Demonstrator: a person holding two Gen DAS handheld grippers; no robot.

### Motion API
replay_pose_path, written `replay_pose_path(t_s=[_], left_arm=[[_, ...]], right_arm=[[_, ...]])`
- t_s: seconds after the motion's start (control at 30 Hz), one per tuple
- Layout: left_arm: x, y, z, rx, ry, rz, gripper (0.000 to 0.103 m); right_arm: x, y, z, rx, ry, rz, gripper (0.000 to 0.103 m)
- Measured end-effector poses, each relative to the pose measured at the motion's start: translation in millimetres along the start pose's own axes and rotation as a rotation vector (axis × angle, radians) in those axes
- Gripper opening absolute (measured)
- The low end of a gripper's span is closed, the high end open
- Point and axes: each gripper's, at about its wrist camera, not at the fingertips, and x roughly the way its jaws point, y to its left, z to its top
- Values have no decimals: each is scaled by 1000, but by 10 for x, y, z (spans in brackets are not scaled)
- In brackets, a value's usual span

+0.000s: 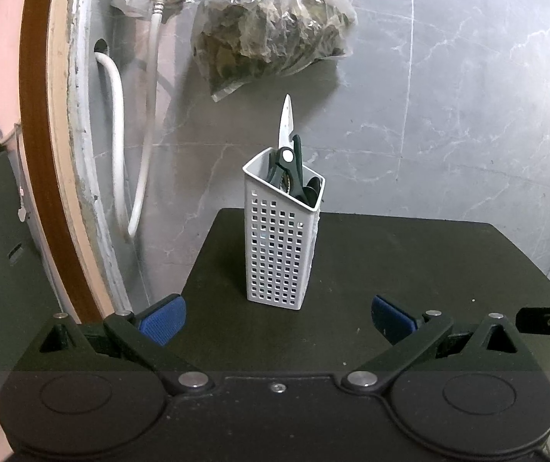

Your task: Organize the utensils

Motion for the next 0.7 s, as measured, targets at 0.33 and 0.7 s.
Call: replay_pose_path(t_s=[0.33, 0.7], left_arm=[[48, -3, 2, 9, 10, -3, 102], [81, -49, -21, 30, 20, -13, 102]], right_arm=[[23, 12, -5, -2, 6, 4, 103], [22, 25, -4, -8, 10, 8, 103]])
